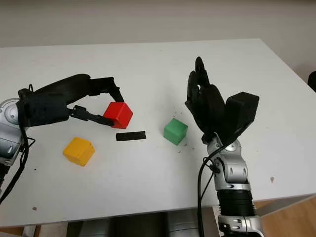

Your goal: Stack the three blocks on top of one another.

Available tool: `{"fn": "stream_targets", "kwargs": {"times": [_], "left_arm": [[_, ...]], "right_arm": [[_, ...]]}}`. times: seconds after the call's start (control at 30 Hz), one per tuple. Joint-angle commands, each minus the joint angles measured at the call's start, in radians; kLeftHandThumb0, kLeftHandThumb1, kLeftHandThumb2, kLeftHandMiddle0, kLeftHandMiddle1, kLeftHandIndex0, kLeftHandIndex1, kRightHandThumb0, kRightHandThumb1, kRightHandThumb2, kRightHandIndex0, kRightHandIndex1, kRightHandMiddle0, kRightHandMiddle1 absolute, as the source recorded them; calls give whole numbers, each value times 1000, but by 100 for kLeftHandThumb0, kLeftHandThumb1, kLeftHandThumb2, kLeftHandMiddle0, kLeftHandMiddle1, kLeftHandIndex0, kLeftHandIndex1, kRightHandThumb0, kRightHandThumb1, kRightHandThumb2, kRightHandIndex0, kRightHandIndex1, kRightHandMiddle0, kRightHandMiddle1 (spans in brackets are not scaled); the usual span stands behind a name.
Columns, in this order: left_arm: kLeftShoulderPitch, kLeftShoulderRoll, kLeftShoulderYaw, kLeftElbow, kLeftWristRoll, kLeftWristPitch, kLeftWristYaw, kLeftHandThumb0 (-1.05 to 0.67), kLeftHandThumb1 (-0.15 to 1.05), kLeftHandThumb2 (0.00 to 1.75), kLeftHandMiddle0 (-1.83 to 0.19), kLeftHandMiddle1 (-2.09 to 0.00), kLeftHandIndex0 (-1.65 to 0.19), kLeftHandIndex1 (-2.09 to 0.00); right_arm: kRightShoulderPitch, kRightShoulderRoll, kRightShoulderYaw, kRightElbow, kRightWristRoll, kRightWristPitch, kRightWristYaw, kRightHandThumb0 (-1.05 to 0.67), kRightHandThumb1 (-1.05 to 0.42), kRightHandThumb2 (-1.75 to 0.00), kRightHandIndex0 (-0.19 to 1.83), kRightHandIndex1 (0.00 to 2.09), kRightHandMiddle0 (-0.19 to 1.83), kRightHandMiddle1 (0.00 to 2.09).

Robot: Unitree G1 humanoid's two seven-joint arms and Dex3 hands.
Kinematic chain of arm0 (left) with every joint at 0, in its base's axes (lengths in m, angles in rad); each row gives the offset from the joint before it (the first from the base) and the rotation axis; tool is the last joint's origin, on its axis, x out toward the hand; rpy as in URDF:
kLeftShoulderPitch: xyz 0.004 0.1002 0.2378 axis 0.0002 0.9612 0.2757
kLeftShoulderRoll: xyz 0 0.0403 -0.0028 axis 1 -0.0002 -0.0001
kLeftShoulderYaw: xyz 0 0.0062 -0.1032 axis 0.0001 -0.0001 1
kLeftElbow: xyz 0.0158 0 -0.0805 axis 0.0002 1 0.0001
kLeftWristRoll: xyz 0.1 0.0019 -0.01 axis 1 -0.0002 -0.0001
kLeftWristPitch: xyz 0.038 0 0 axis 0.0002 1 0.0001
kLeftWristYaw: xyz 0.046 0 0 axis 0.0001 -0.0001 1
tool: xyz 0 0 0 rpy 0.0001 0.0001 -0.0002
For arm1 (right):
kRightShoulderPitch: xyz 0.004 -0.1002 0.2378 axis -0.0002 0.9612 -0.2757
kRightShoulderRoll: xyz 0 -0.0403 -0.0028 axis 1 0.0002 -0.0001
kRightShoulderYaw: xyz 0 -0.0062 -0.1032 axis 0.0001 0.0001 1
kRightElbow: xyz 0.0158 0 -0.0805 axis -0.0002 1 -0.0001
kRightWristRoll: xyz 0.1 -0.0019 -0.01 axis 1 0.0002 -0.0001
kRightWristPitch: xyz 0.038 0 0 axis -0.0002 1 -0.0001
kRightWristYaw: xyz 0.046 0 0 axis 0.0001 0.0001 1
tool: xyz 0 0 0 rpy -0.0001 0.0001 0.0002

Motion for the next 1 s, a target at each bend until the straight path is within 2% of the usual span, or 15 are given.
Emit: {"fn": "stream_targets", "kwargs": {"times": [0.0,0.2,0.37,0.73,0.97], "left_arm": [[1,-10,6,-24,-2,-2,4,-46,100,6,-27,-5,-32,-150],[0,-39,-39,-12,100,-53,80,-42,99,5,-25,-5,-24,-173],[-13,-57,-72,16,161,-74,95,-38,98,5,-24,-5,-23,-170],[-6,-77,-110,49,201,-100,79,-38,98,5,-25,-5,-25,-166],[0,-83,-122,55,214,-111,82,-39,97,5,-25,-5,-26,-177]], "right_arm": [[2,3,-3,-23,1,-2,-3,-73,-105,-71,-19,0,-19,0],[2,0,0,-24,-2,-1,-3,-73,-105,-70,-19,0,-19,0],[-3,2,0,-18,-6,-8,-7,-73,-105,-70,-19,0,-19,0],[2,2,-1,-28,1,1,-6,-73,-105,-69,-19,0,-19,0],[3,6,1,-32,1,-2,-9,-72,-105,-69,-19,0,-19,0]]}}
